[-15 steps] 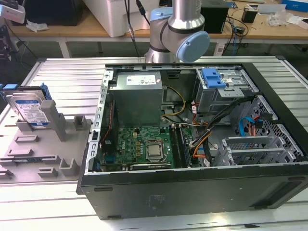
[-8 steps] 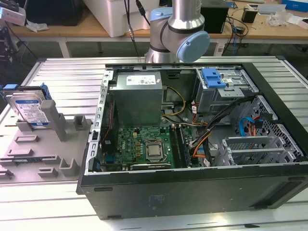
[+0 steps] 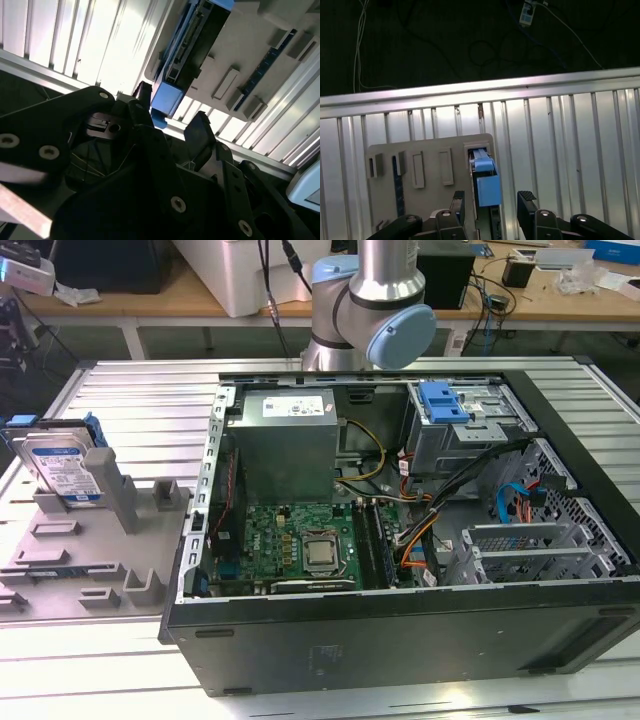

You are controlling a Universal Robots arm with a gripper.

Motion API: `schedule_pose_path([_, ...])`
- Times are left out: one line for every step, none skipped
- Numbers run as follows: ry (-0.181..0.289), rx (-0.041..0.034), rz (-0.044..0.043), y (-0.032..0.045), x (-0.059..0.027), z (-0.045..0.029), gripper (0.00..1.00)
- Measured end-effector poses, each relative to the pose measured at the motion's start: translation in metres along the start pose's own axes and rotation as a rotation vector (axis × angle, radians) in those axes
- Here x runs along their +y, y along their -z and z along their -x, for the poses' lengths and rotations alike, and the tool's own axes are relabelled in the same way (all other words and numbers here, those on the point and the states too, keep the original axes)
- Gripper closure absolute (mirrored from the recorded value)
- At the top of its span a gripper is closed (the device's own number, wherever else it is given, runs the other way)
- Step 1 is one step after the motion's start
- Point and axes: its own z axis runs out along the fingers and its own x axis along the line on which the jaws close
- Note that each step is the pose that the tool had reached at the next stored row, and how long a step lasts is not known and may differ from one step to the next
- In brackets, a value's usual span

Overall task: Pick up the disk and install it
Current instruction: 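Pick up the disk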

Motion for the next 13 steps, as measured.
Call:
schedule_pose_path([0.005,0.0004,0.0,-0.0002,0.0,0.0,0.46])
schedule_pose_path([0.009,0.0007,0.0001,-0.0004,0.0001,0.0,0.46])
schedule_pose_path([0.013,0.0008,0.0,-0.0007,0.0002,0.0,0.46])
schedule_pose_path([0.015,0.0009,0.0001,-0.001,0.0002,0.0,0.46])
schedule_pose_path([0.017,0.0008,0.0,-0.0015,0.0001,0.0,0.46])
schedule_pose_path([0.018,0.001,0.0001,-0.002,0.0001,0.0,0.46])
schedule_pose_path([0.019,0.001,0.0001,-0.0028,0.0001,0.0,0.46])
schedule_pose_path([0.02,0.001,0.0001,-0.0036,0.0001,0.0,0.46])
schedule_pose_path([0.021,0.0011,0.0001,-0.0042,0.0001,0.0,0.46])
schedule_pose_path([0.022,0.0011,0.0001,-0.0048,0.0001,0.0,0.46])
schedule_pose_path([0.023,0.0011,0.0001,-0.0055,0.0,-0.0001,0.46])
schedule_pose_path([0.024,0.0012,0.0001,-0.0064,0.0,-0.0001,0.46])
schedule_pose_path([0.025,0.0012,0.0002,-0.0071,0.0,-0.0001,0.46])
